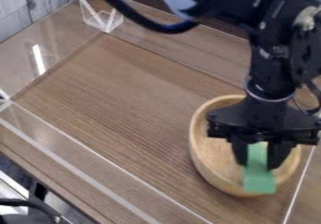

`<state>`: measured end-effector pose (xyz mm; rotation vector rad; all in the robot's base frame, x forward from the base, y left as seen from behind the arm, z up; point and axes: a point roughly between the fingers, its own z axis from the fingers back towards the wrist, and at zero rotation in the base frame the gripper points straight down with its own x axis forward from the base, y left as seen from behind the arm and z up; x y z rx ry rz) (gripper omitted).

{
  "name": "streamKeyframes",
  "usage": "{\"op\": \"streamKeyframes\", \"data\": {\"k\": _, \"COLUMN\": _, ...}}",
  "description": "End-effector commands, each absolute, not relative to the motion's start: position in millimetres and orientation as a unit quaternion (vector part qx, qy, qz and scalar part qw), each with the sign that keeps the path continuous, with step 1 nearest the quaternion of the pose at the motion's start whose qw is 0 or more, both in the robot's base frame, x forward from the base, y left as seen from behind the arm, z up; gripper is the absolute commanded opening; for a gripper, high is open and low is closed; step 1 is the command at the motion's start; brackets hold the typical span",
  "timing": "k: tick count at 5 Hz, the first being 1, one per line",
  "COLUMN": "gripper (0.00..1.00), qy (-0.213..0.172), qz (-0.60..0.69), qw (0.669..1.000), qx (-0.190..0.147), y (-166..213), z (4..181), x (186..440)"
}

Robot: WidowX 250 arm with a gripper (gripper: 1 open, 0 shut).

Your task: Put green stick into wooden bowl

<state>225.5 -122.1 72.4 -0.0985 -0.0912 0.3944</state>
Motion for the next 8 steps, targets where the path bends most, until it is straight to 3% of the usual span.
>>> {"op": "streamKeyframes", "data": {"k": 1, "gripper": 0.00, "qy": -0.046, "qz": 0.161, "qw": 0.984, "qx": -0.054, "y": -127, "z": 75.8, "x": 223}}
{"op": "streamKeyframes", "data": {"k": 4, "gripper": 0.00, "qy": -0.040, "qz": 0.145, "qw": 0.987, "qx": -0.055, "y": -124, "z": 70.4, "x": 227}}
{"op": "streamKeyframes", "data": {"k": 6, "gripper": 0.00, "qy": -0.037, "qz": 0.118, "qw": 0.991, "qx": -0.057, "y": -99, "z": 70.4, "x": 231}}
{"op": "streamKeyframes", "data": {"k": 7, "gripper": 1.00, "qy": -0.038, "qz": 0.101, "qw": 0.993, "qx": -0.057, "y": -102, "z": 74.8, "x": 228}}
{"op": "streamKeyframes", "data": {"k": 8, "gripper": 1.00, "qy": -0.039, "qz": 0.088, "qw": 0.994, "qx": -0.056, "y": -104, "z": 81.7, "x": 225}}
